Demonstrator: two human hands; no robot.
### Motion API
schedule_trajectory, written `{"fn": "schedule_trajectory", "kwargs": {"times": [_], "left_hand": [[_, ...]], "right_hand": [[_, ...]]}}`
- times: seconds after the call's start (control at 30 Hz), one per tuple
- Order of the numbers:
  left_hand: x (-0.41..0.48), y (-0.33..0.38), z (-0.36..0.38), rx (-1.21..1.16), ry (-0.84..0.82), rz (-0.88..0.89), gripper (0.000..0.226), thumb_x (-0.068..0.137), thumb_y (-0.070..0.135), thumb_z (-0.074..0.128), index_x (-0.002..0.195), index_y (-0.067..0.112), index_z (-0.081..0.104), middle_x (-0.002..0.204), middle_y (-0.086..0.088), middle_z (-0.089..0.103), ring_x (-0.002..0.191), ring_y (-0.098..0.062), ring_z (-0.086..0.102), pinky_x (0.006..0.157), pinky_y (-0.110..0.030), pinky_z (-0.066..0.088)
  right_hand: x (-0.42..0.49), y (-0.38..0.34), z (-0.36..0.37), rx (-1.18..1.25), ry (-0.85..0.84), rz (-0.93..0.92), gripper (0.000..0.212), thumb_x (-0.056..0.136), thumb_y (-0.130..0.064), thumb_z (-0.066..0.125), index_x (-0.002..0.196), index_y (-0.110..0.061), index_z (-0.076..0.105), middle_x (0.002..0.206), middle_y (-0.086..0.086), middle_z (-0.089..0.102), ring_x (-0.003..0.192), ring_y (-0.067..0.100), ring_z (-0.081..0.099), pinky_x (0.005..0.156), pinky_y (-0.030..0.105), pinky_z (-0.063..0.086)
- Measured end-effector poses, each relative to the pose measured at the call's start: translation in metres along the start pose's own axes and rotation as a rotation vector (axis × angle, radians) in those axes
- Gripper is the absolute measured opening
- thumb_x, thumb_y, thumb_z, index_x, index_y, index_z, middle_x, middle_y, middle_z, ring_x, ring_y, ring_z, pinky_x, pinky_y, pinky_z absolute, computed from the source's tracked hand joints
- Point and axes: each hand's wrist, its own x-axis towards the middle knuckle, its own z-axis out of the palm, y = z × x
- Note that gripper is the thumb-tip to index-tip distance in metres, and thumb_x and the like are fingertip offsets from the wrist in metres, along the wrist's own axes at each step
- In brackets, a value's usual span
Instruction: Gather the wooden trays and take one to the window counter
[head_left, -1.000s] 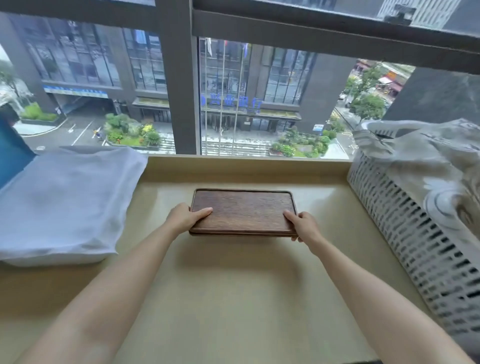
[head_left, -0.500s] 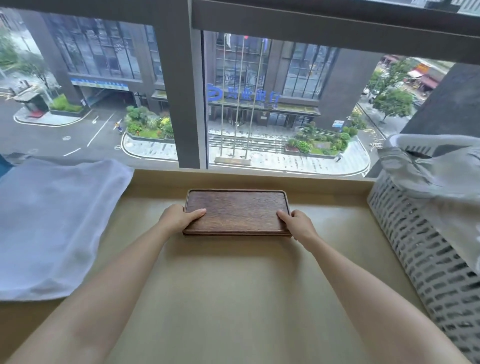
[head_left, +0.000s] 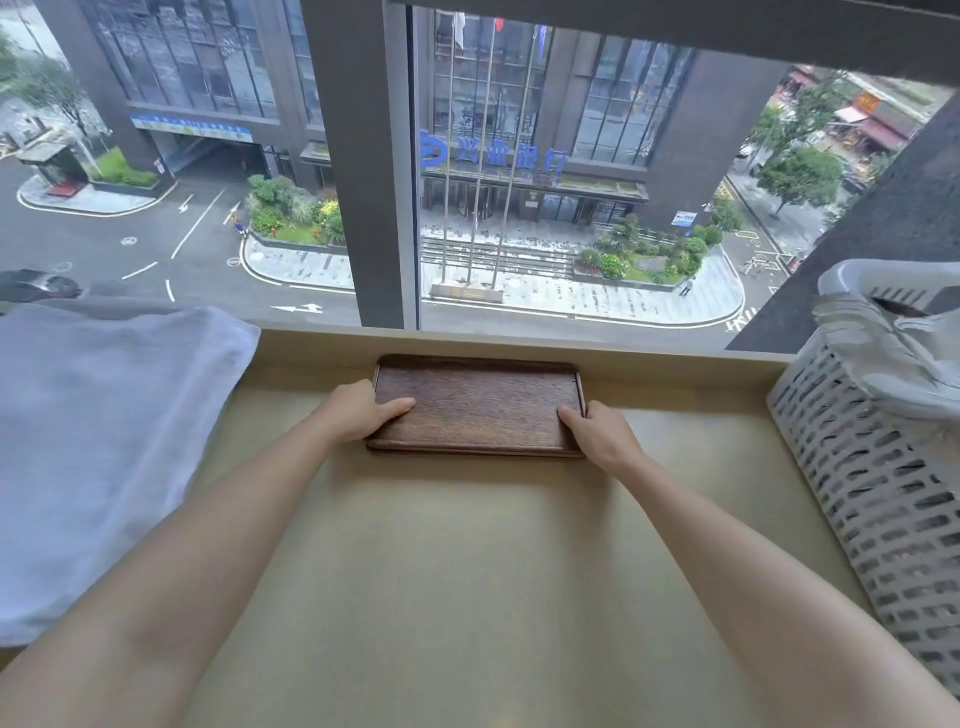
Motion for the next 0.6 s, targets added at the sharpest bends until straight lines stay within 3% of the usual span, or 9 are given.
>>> {"fn": "schedule_trajectory", "kwargs": {"times": [0.2,0.47,0.6], "left_hand": [[0.003,0.000,-0.002,0.032,-0.010,0.006,0.069,0.082,0.064,0.046,0.120,0.008,0.054,0.124,-0.013,0.062,0.115,-0.032,0.056,0.096,-0.039,0.047],[-0.006,0.004,-0.001,0.025,0.057,-0.037,0.061,0.087,0.057,0.044,0.108,0.003,0.061,0.116,-0.014,0.065,0.110,-0.032,0.058,0.090,-0.036,0.047],[-0.025,0.014,-0.012,0.014,0.165,-0.009,0.056,0.094,0.049,0.034,0.114,0.000,0.053,0.120,-0.018,0.061,0.111,-0.035,0.056,0.086,-0.038,0.045]], "right_hand": [[0.004,-0.010,-0.007,-0.249,-0.052,-0.034,0.053,0.095,-0.043,0.031,0.115,-0.001,0.056,0.124,0.019,0.058,0.113,0.034,0.053,0.088,0.036,0.041],[-0.004,-0.014,-0.013,-0.358,-0.069,-0.032,0.054,0.097,-0.044,0.025,0.121,-0.002,0.049,0.129,0.019,0.055,0.118,0.035,0.050,0.091,0.039,0.041],[-0.013,-0.020,-0.016,-0.365,-0.015,-0.022,0.055,0.097,-0.046,0.024,0.125,-0.003,0.045,0.129,0.018,0.054,0.117,0.035,0.051,0.084,0.038,0.040]]}}
